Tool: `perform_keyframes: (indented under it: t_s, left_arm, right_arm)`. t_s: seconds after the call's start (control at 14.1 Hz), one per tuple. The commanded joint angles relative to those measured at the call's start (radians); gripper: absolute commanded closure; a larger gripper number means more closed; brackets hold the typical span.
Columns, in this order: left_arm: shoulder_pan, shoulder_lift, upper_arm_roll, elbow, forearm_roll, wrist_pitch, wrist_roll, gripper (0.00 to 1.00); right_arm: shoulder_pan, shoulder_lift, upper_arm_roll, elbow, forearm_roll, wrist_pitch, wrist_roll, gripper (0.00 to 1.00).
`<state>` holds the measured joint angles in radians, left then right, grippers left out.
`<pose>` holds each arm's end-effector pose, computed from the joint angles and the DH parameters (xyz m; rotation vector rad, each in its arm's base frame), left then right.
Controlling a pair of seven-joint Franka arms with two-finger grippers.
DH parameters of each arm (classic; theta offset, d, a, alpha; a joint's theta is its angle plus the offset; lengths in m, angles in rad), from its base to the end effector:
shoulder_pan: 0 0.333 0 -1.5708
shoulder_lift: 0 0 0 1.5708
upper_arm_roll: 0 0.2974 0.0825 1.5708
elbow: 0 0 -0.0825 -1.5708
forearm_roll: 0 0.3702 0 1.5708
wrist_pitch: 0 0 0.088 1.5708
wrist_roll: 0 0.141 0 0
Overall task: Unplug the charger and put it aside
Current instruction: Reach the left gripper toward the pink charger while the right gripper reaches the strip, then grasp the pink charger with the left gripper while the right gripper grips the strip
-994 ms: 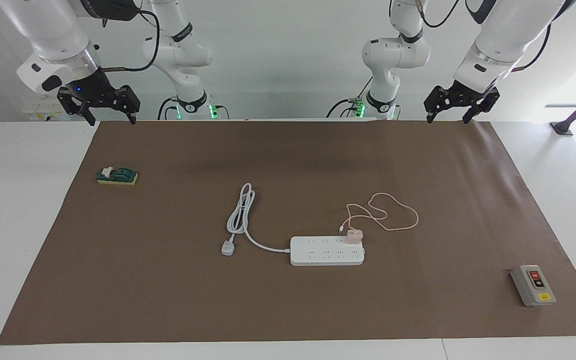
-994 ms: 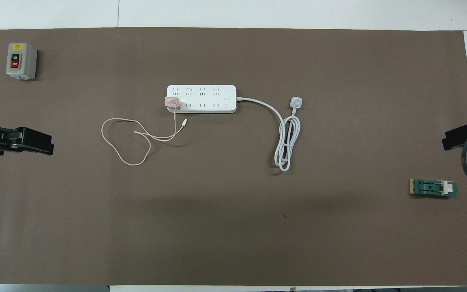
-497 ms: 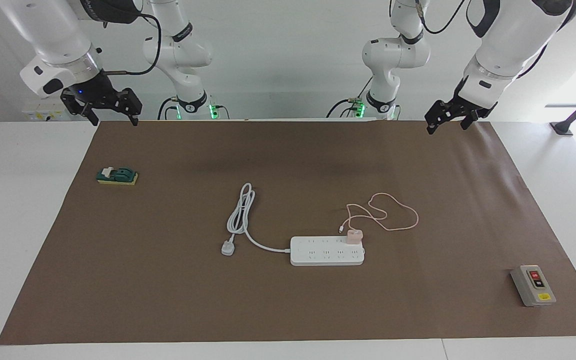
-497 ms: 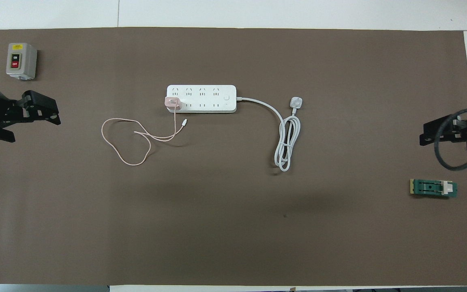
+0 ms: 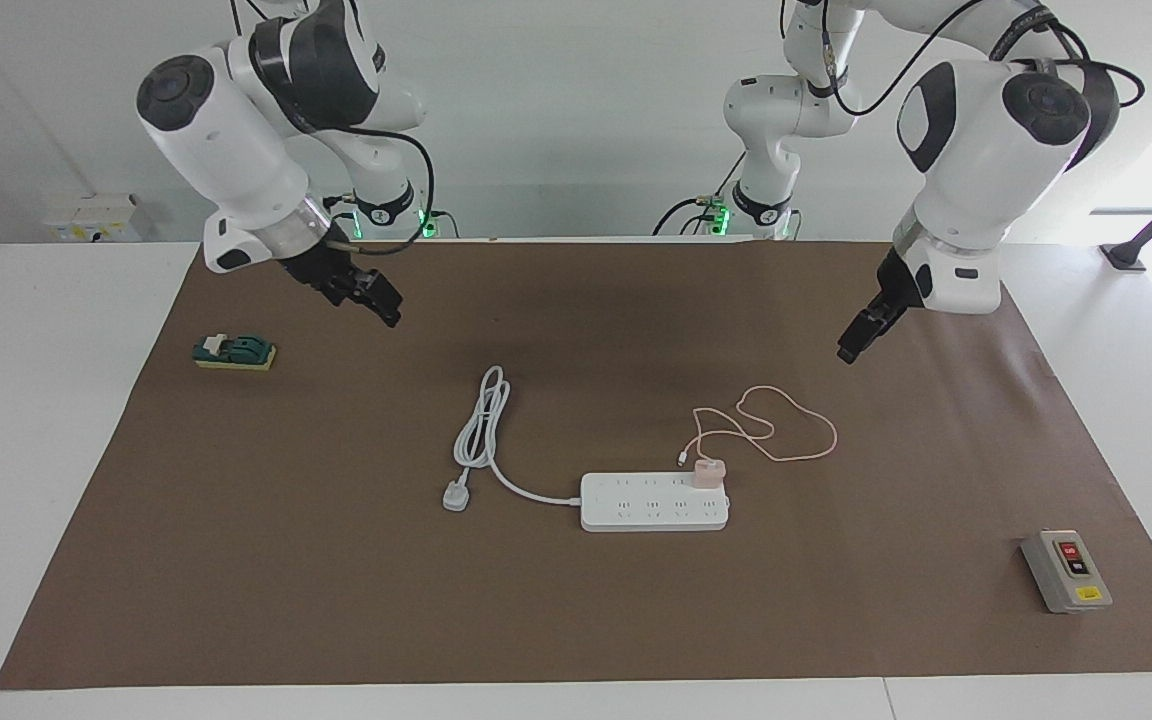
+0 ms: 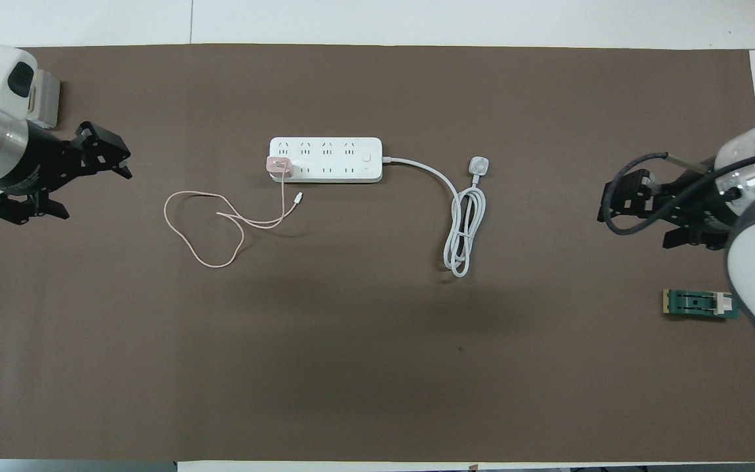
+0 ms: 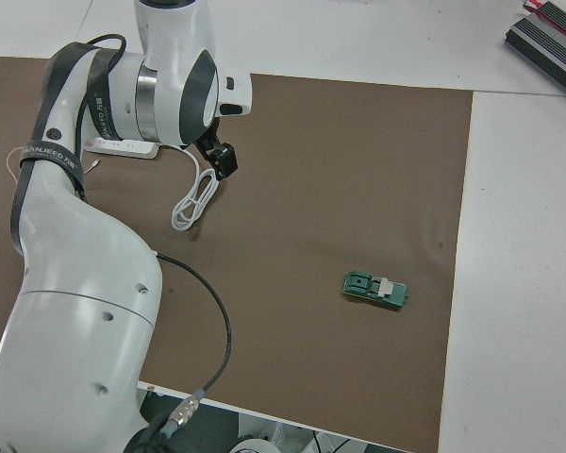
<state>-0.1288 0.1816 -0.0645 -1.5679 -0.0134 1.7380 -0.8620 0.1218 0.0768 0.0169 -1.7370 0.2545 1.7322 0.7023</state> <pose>0.5891 -0.1146 0.4842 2.9508 1.0305 -0.0346 0.5517 0.1086 0.4704 -2.7970 0.8883 0.2604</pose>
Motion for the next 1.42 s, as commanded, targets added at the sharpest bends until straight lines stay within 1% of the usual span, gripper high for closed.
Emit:
perform_keyframes:
  t_s: [0.0, 0.07, 0.14, 0.21, 0.28, 0.36, 0.5, 0.64, 0.71, 0.78, 0.92, 1.07, 1.28, 1.35]
  left_arm:
    - [-0.041, 0.099, 0.009, 0.022, -0.008, 0.162, -0.238, 0.0]
    - [-0.046, 0.126, 0.009, 0.022, -0.007, 0.213, -0.332, 0.0]
    - [-0.049, 0.146, 0.009, 0.02, -0.005, 0.23, -0.368, 0.0]
    - [-0.067, 0.16, 0.009, 0.02, -0.006, 0.229, -0.379, 0.0]
    - [-0.09, 0.197, 0.011, 0.025, -0.005, 0.23, -0.411, 0.0]
    - [-0.107, 0.216, 0.012, 0.029, 0.001, 0.236, -0.513, 0.0]
    - [-0.133, 0.261, 0.014, 0.037, 0.007, 0.297, -0.723, 0.0]
    - [-0.164, 0.309, 0.014, 0.069, 0.007, 0.31, -0.849, 0.0]
    - [-0.178, 0.326, 0.015, 0.083, 0.007, 0.311, -0.914, 0.0]
    - [-0.179, 0.35, 0.015, 0.098, 0.009, 0.311, -0.96, 0.0]
    - [-0.213, 0.393, 0.017, 0.129, 0.018, 0.311, -1.015, 0.0]
    - [-0.232, 0.418, 0.015, 0.131, 0.047, 0.327, -1.081, 0.0]
    - [-0.245, 0.437, 0.015, 0.134, 0.047, 0.328, -1.101, 0.0]
    - [-0.247, 0.438, 0.015, 0.134, 0.047, 0.328, -1.101, 0.0]
  right_arm:
    - [0.048, 0.093, -0.002, 0.013, 0.11, 0.11, 0.194, 0.0]
    - [0.07, 0.133, -0.003, 0.027, 0.155, 0.16, 0.259, 0.0]
    - [0.087, 0.161, -0.002, 0.036, 0.189, 0.197, 0.307, 0.0]
    - [0.1, 0.197, -0.002, 0.066, 0.234, 0.205, 0.363, 0.0]
    - [0.11, 0.259, -0.003, 0.126, 0.276, 0.201, 0.426, 0.0]
    - [0.117, 0.323, -0.002, 0.193, 0.301, 0.201, 0.5, 0.0]
    - [0.148, 0.423, -0.002, 0.279, 0.379, 0.214, 0.613, 0.0]
    - [0.153, 0.492, -0.002, 0.316, 0.515, 0.269, 0.666, 0.0]
    - [0.179, 0.515, -0.003, 0.32, 0.558, 0.291, 0.672, 0.0]
    - [0.189, 0.538, -0.002, 0.327, 0.568, 0.309, 0.678, 0.0]
    - [0.19, 0.599, -0.002, 0.365, 0.647, 0.333, 0.703, 0.0]
    - [0.2, 0.681, -0.002, 0.459, 0.652, 0.333, 0.735, 0.0]
    - [0.202, 0.806, 0.0, 0.581, 0.655, 0.326, 0.744, 0.0]
    - [0.205, 0.833, 0.0, 0.614, 0.654, 0.325, 0.746, 0.0]
